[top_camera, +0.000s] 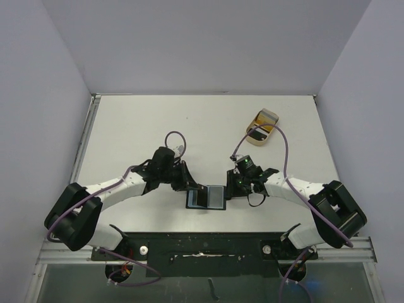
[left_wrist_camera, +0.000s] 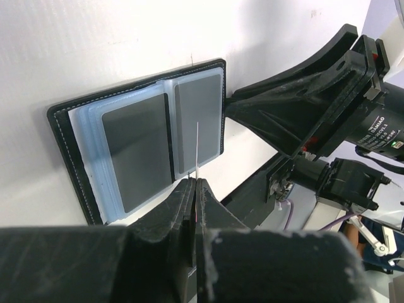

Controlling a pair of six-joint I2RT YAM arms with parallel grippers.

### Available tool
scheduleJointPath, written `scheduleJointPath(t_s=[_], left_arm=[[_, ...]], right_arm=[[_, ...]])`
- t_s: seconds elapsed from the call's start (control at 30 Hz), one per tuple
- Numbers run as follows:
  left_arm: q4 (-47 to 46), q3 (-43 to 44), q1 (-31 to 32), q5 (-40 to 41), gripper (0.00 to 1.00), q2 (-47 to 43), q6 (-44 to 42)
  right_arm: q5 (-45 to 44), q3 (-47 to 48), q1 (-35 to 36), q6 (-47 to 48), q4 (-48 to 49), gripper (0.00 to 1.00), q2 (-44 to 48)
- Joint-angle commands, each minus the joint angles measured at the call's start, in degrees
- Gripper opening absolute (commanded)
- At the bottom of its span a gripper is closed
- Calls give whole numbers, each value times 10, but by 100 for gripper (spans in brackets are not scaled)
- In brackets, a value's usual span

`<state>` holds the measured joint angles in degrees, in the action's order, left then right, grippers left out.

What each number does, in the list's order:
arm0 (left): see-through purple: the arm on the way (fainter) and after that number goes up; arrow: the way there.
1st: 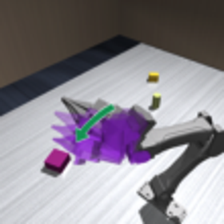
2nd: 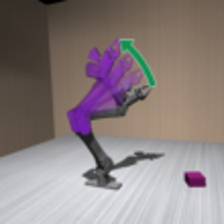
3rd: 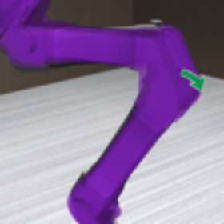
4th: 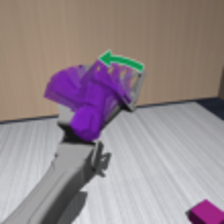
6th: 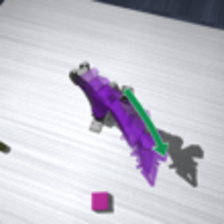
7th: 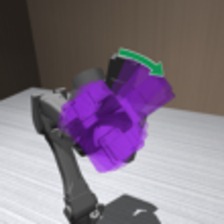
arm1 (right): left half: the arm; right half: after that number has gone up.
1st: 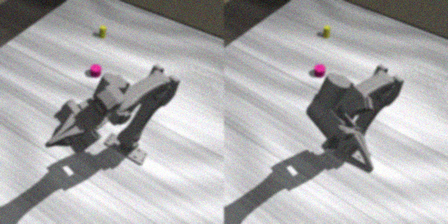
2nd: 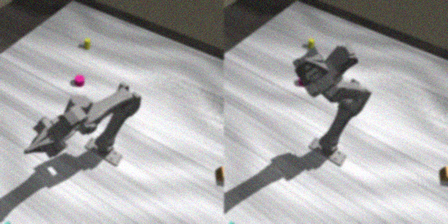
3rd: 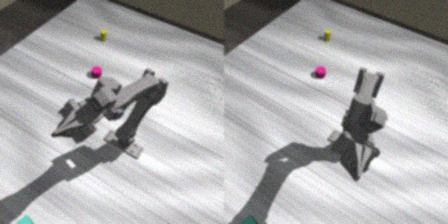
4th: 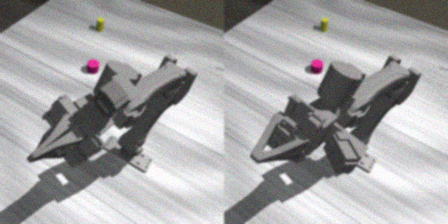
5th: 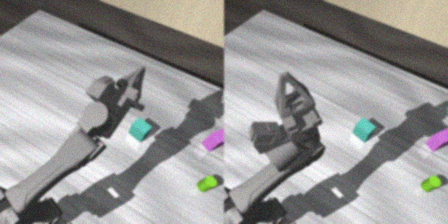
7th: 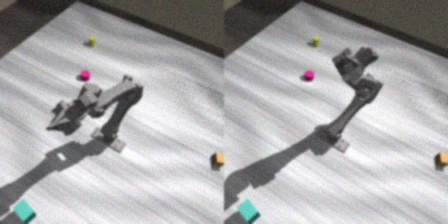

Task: Put the credit cards into the card holder
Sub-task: Insert the credit card into the card holder.

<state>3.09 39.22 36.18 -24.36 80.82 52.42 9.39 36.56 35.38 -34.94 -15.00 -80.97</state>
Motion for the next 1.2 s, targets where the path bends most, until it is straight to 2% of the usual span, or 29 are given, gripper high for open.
scheduleJointPath(t_s=[0.0,0.23,0.77,1.17], left_arm=[[-41,9,-3,-30,0,14,-21],[-26,29,-4,-34,0,48,-37],[-66,27,-4,-44,0,75,-25],[-40,36,-5,16,0,107,-41]], right_arm=[[-17,4,6,-3,22,27,4],[-19,-1,8,-7,29,25,13],[-26,2,17,-2,28,24,3],[-31,0,25,-5,25,22,6]])
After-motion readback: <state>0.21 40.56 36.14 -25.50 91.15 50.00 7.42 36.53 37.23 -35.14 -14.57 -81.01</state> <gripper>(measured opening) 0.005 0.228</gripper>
